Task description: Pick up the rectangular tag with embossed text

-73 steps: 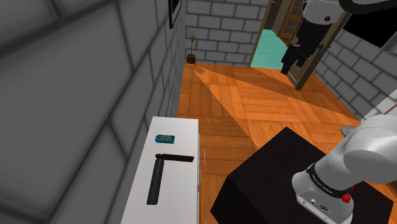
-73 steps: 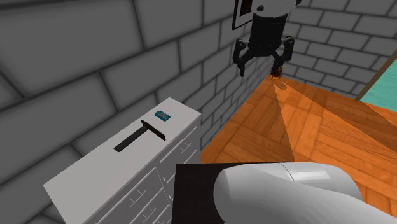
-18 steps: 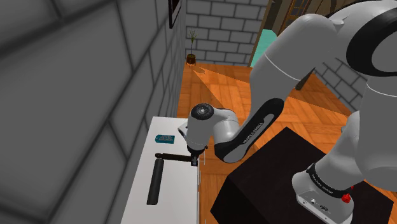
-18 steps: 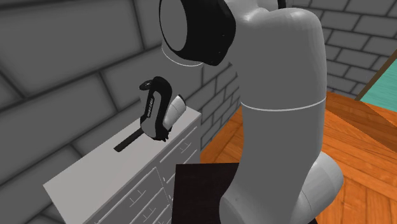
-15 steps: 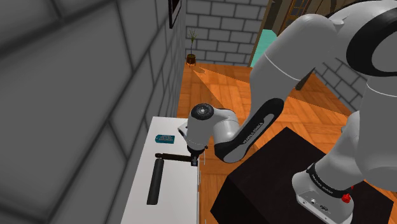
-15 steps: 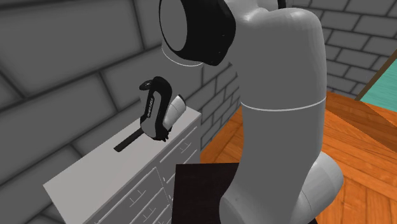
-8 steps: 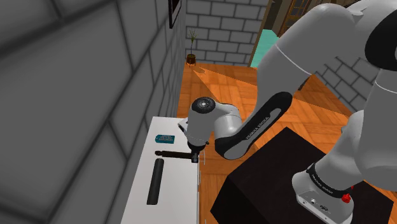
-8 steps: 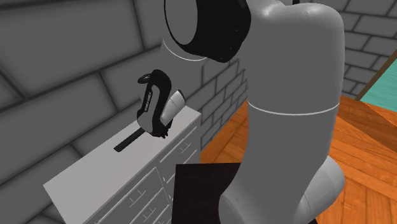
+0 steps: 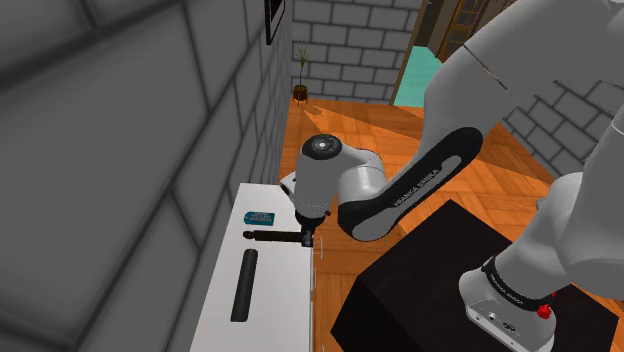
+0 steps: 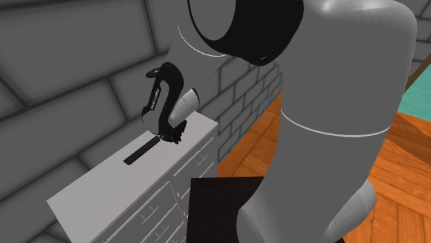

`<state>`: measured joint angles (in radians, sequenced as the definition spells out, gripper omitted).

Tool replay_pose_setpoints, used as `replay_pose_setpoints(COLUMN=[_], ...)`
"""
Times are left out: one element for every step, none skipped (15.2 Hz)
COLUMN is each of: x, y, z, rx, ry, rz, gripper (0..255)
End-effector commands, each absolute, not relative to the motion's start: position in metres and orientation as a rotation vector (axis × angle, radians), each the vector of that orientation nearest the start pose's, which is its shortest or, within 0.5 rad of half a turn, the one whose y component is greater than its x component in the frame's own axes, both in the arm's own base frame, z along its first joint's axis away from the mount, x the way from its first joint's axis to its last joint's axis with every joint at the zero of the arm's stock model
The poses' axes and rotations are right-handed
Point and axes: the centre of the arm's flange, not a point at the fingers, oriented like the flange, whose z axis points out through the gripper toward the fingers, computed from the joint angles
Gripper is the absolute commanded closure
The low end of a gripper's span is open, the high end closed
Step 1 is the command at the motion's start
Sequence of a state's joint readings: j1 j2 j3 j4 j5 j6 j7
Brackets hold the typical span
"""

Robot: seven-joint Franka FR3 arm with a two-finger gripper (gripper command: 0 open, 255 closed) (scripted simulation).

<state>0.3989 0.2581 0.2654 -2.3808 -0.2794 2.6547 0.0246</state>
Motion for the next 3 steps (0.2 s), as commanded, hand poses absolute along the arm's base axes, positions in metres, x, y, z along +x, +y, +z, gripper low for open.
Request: replay_pose_setpoints(x=[0.3913, 0.3912, 0.3913], y=[0.3221, 0.3221, 0.3221], z=[0.2294, 0.2302, 0.2302], rx=[-2.892, -2.892, -2.892], ry=[-1.354, -1.354, -1.354], rz=[-0.084, -0.084, -0.084], gripper=[255, 255, 255])
